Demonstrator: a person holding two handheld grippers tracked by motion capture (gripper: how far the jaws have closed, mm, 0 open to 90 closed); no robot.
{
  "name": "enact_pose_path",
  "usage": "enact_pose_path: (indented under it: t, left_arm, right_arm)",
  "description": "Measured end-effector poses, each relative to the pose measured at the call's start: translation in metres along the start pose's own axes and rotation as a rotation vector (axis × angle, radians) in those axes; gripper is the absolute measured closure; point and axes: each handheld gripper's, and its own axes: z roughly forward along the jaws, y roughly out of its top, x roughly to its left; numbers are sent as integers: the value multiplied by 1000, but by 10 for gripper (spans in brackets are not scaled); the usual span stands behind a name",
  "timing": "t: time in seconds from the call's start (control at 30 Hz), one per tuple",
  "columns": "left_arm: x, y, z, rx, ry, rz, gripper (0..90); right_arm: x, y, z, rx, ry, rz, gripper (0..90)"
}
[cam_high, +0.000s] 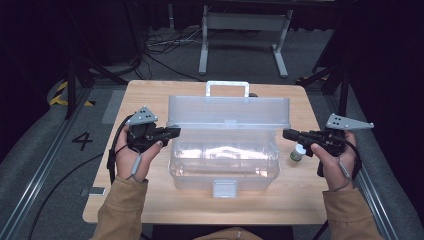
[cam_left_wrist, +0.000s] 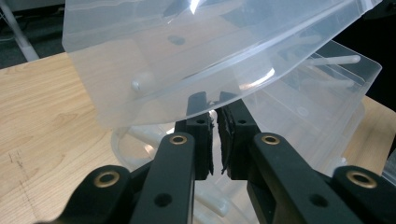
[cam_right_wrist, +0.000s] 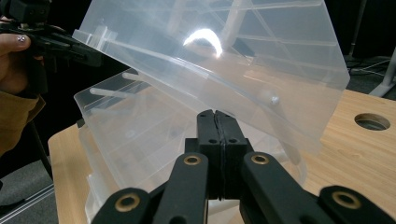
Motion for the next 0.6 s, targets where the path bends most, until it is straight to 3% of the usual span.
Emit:
enact_pose_path:
  t: [0.2, 0.33, 0.4, 0.47, 0.6]
  left_arm:
    - [3, 0, 0, -12, 12, -26, 871]
    - [5, 2, 1, -13, 4, -24, 882]
    - [5, 4, 4, -15, -2, -24, 883]
    - [6, 5, 5, -20, -2, -30, 889]
    - [9, 9, 5, -28, -6, -32, 890]
  right_arm:
    - [0, -2, -1, 4, 1, 4, 900]
    - [3, -2, -2, 27, -22, -19, 858]
    - [5, -3, -3, 42, -29, -19, 825]
    - [7, -3, -6, 71, -74, -25, 778]
    - [8, -5, -9, 48, -117, -19, 643]
